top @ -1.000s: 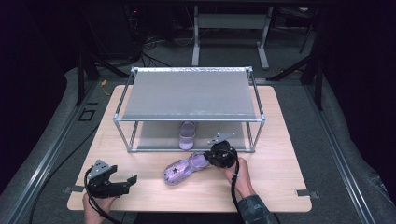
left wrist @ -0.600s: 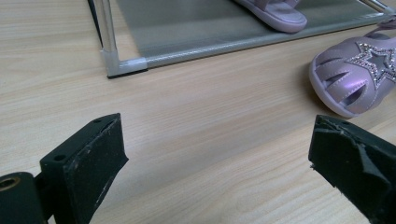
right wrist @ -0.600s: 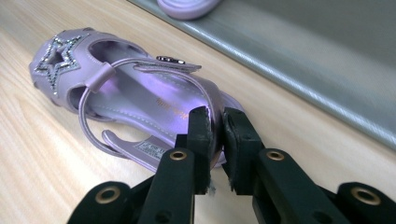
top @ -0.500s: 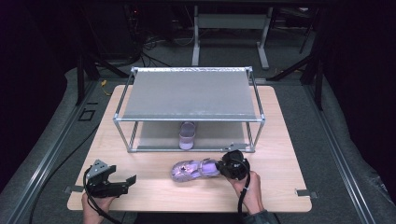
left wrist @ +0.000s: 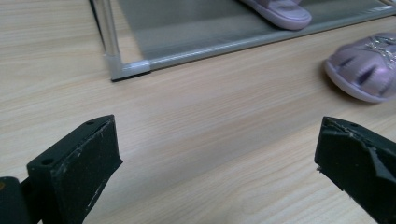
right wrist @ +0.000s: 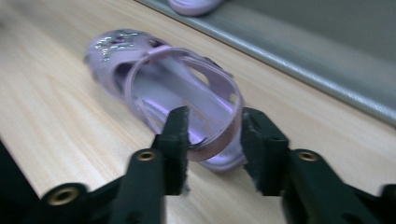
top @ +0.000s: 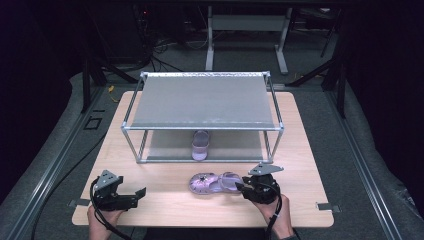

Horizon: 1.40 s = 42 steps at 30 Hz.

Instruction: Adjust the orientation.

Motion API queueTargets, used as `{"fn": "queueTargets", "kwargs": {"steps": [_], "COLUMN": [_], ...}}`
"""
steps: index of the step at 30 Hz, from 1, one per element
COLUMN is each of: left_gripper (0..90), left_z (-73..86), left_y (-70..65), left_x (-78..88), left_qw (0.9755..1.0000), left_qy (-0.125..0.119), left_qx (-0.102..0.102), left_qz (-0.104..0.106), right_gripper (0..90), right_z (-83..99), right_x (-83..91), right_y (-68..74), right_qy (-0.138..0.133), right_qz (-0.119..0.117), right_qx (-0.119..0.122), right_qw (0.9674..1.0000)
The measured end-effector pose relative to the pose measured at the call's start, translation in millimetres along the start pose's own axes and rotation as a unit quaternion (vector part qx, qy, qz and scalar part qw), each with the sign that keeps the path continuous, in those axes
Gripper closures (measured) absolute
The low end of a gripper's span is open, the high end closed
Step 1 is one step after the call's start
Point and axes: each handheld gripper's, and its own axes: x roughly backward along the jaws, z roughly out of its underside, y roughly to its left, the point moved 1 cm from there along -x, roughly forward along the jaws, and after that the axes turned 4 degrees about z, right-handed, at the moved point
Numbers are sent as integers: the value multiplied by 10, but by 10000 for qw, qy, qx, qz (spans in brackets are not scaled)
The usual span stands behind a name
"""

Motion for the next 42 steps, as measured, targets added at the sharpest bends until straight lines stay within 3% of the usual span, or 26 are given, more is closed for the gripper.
{"fn": "queueTargets", "kwargs": {"steps": [2, 4, 7, 12, 14, 15, 17, 18, 22, 25, 33, 36, 38, 42], "left_gripper": [0, 0, 0, 0, 0, 0, 0, 0, 0, 0, 0, 0, 0, 0], "left_z": [-3, -4, -2, 6, 8, 9, 9, 8, 4, 7, 3, 3, 5, 9], "left_y": [-8, -11, -8, -11, -6, -5, -7, -9, -10, -6, 0, -3, 1, 13], "left_x": [-7, -11, -17, -18, -13, -12, -14, -16, -22, -11, -9, -3, -2, 9], "left_qw": [10000, 10000, 9999, 9999, 9999, 9999, 9999, 9999, 9998, 9998, 9998, 9998, 9998, 9998], "left_qy": [27, 32, 46, 58, 60, 63, 71, 78, 100, 94, 66, 69, 69, 55], "left_qx": [-15, -22, -36, -41, -35, -35, -33, -35, -33, -30, -10, -20, -15, -2], "left_qz": [47, 70, 91, 114, 131, 135, 139, 138, 155, 163, 174, 164, 165, 175], "right_gripper": [395, 271, 156, 46, 40, 43, 46, 56, 122, 188, 335, 377, 392, 411], "right_z": [-10, -27, -62, -125, -153, -175, -202, -223, -284, -287, -241, -210, -184, -107], "right_x": [1, 2, -33, -224, -307, -322, -401, -419, -550, -602, -547, -519, -490, -438], "right_y": [-47, -74, -109, -122, -102, -90, -59, -47, 10, 28, 26, 32, 49, 76], "right_qy": [-68, -115, -127, 87, 137, 290, 226, 343, 515, 579, 501, 474, 493, 361], "right_qz": [-355, -441, -674, -1059, -1163, -1016, -1189, -1100, -1157, -1053, -907, -796, -676, -426], "right_qx": [178, 385, 677, 1203, 1412, 1560, 1692, 1830, 2166, 2310, 2359, 2225, 1989, 1628], "right_qw": [9992, 9982, 9953, 9870, 9830, 9821, 9781, 9763, 9680, 9655, 9662, 9705, 9764, 9851]}}
